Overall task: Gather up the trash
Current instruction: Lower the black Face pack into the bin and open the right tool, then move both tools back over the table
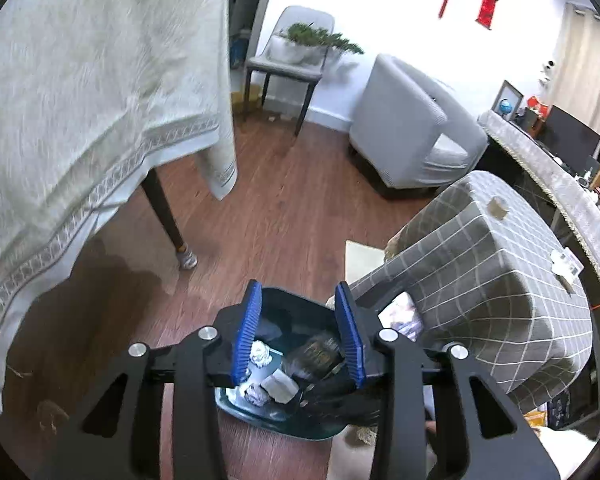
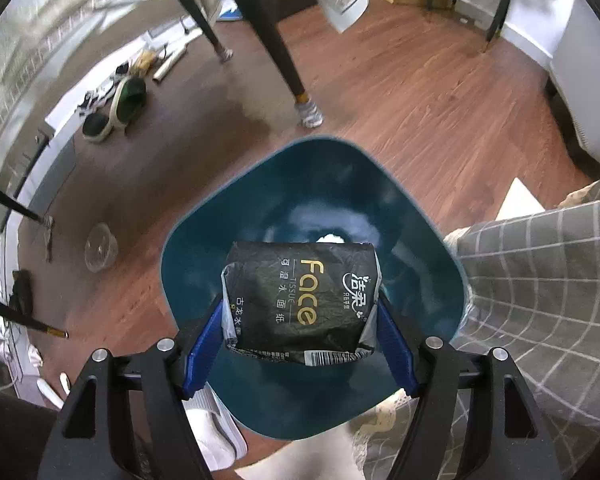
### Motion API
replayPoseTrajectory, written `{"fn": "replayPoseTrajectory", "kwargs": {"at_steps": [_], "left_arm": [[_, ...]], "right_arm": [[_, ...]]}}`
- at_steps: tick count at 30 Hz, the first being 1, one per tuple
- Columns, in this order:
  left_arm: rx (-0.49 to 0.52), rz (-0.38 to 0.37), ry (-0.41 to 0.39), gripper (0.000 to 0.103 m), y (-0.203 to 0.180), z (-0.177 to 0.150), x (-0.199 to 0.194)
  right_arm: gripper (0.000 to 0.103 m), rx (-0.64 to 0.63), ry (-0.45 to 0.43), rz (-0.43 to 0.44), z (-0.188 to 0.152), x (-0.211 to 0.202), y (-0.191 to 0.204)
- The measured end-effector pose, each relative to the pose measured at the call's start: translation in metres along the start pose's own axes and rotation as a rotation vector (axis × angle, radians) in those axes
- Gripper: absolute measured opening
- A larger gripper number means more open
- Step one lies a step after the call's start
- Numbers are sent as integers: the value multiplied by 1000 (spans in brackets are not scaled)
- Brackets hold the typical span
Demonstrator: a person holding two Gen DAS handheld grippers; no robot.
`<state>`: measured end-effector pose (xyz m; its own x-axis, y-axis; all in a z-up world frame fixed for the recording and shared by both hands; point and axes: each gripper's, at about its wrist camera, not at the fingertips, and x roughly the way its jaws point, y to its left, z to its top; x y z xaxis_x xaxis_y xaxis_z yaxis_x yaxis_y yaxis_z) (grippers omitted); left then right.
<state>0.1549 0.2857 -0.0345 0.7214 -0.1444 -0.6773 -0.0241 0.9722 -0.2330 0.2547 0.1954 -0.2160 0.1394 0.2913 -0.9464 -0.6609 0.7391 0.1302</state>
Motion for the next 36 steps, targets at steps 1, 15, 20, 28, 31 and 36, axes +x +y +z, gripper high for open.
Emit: {"fn": "replayPoseTrajectory", "kwargs": {"at_steps": [1,15,20,28,31,36], "left_arm": [[8,3,-10,39,-3,0,-4],[52,9,-83,37,-27,11,-29],[58,11,-91,37,-36,17,-31],[60,7,-115,37,-49,26,-35],[65,6,-132,37,-55,29,-38],[85,9,-158,51,-72,34,-41]], "right_arm": [[72,-9,13,-4,-2,4,2],[80,-44,28,-7,-8,-1,10],[80,-56,-23,-4,-7,-23,6],[80,-53,-173,7,-2,-83,-3],[80,-37,-242,12,-3,-110,-13],[80,-4,-346,12,-6,-152,-31]]}}
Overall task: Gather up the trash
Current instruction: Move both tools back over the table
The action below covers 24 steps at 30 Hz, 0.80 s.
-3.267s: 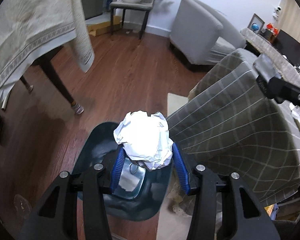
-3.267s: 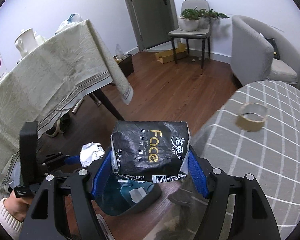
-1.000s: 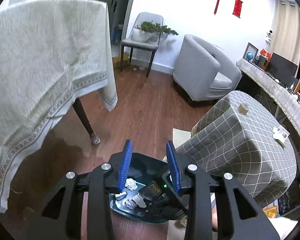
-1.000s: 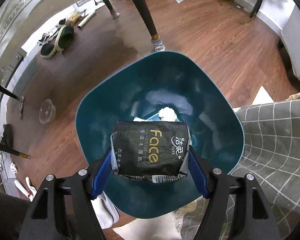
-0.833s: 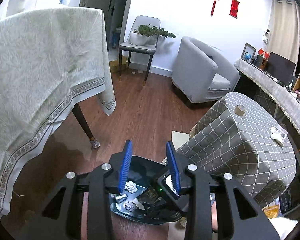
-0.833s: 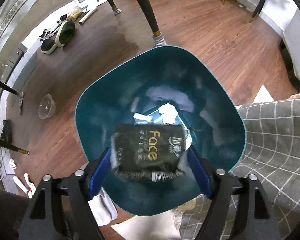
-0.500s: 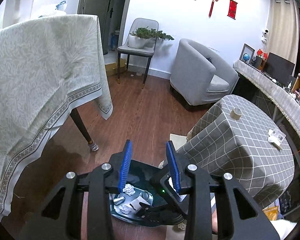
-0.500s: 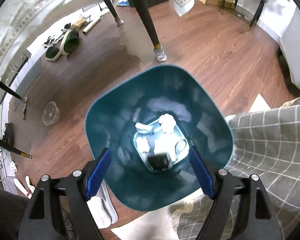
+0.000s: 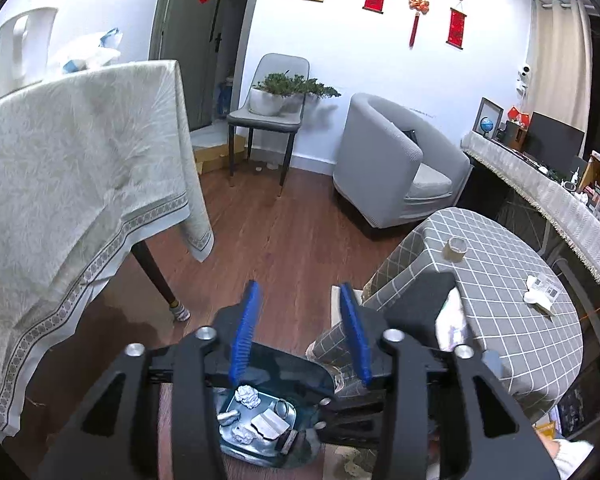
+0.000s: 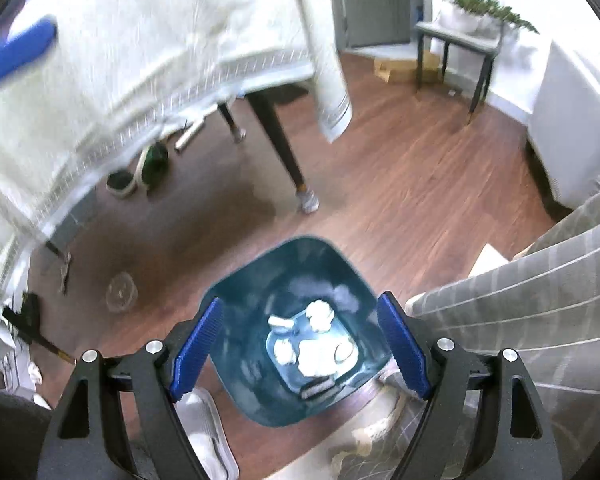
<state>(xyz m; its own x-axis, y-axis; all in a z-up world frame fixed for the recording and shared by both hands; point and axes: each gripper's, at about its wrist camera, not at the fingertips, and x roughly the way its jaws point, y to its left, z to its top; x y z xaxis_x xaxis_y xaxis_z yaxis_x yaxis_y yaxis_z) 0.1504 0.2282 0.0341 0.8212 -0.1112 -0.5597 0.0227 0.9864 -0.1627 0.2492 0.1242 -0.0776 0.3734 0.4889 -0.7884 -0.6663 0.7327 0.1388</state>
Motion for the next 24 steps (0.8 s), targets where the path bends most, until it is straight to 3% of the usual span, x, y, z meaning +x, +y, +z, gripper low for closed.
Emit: {"fn": "replayPoseTrajectory", "kwargs": {"at_steps": [5,11,18,24], "left_arm": [[36,14,-29,76,-22,5,-1],[57,-6,-30,92,-50,8,10],[105,16,-50,98,-85,7,23],[95,-9,-30,99,-105,6,36]], "right_arm": [[80,12,-74,-40,6,-37,-15],[80,42,-148,-95,3,-80,-47],[81,112,-197,-148,-9,-117,-88],[81,173,-232,-189,-24,-146,-121]]}}
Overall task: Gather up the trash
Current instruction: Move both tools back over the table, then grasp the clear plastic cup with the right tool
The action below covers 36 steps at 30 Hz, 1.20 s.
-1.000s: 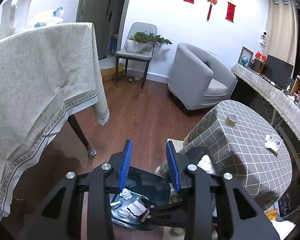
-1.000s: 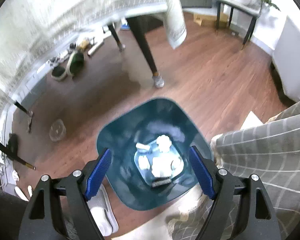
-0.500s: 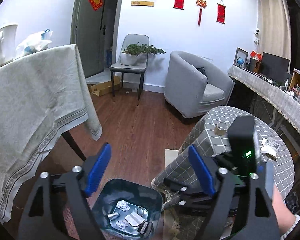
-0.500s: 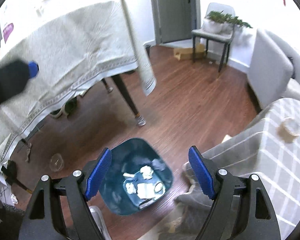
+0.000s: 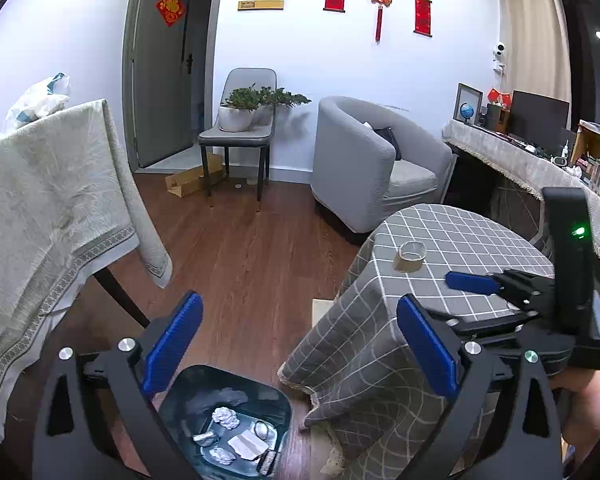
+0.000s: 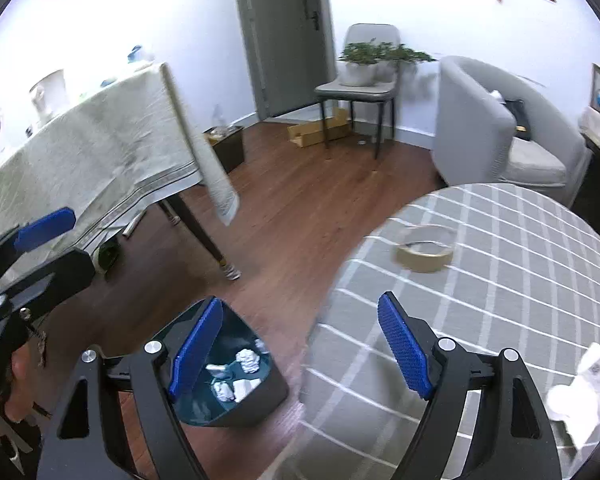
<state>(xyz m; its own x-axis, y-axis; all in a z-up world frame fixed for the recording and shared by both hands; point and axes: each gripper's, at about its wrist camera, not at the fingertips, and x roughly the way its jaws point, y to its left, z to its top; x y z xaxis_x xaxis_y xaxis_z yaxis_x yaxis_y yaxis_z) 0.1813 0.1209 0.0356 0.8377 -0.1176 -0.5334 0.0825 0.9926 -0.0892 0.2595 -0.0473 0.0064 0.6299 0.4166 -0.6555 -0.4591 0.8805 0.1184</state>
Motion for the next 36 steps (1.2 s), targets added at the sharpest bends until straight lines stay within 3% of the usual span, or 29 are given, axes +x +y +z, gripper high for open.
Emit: {"fn": "replayPoseTrajectory", "kwargs": {"at_steps": [7,9,15,25,36], "left_arm": [[10,-45,27,99,-24,-2,15],[17,-48,26,99,-33,-3,18],[44,-60,35,99,-51,-3,28],[148,-104,18,99,-77,-5,51],[225,-157,4,98,-98,-3,82]], "right_arm": [[79,38,-20,-42,-11,-31,-42],[70,48,-13,-57,-16,-37,-56],[57,45,9,-109,-28,-51,-85],[47,40,34,-151,-52,-73,-123],[24,14,78,-169,-75,-86,-156]]}}
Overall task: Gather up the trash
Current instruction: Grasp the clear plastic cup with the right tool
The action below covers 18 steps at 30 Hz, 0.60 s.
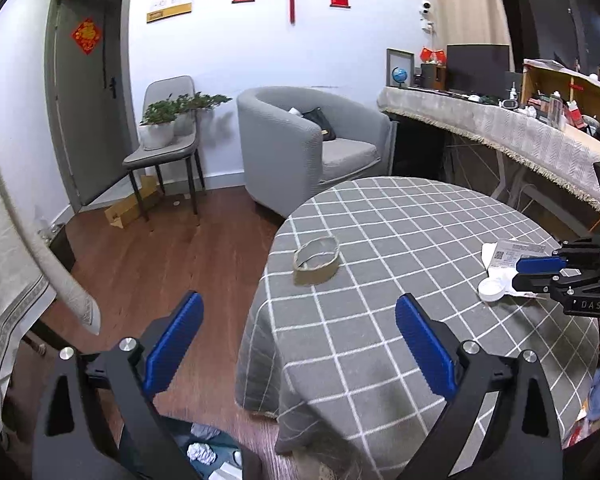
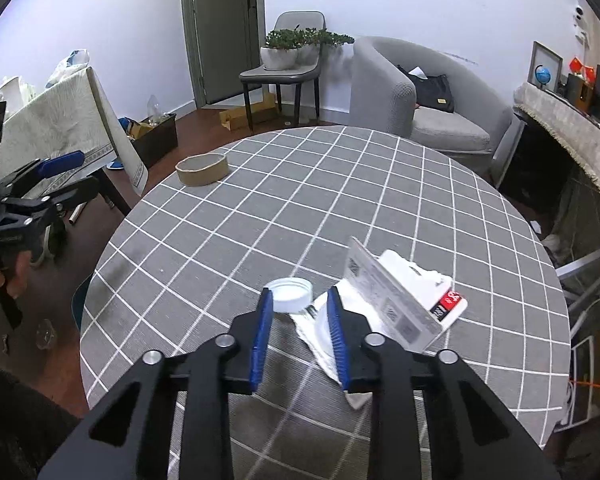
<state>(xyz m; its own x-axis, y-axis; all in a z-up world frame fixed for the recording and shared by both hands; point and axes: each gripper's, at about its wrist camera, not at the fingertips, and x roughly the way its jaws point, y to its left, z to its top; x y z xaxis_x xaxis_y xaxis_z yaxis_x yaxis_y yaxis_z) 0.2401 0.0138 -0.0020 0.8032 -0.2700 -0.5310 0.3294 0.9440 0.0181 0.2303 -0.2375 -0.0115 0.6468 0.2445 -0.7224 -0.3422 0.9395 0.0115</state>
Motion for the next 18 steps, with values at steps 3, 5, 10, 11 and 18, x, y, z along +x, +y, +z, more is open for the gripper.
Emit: {"fn": "replayPoseTrajectory", "kwargs": {"at_steps": [3,5,10,11,18], "left_arm": [[-2,-25,-12,98,-3,3,8],[-6,-45,-13,98,-4,5,13],[13,-59,-20,98,-6,6,23],[12,-62,-21,98,-5,6,25],[21,-95,-16,98,-6,8,35]], "right_arm": [[23,-15,21,-2,-1,2,-3],[22,-18,34,-8,-3,4,-5],[19,-33,56,6,-4,10,-10],[18,-40,63,2,-4,11,-10],[12,-76,91,3,-3,19,-8]]}}
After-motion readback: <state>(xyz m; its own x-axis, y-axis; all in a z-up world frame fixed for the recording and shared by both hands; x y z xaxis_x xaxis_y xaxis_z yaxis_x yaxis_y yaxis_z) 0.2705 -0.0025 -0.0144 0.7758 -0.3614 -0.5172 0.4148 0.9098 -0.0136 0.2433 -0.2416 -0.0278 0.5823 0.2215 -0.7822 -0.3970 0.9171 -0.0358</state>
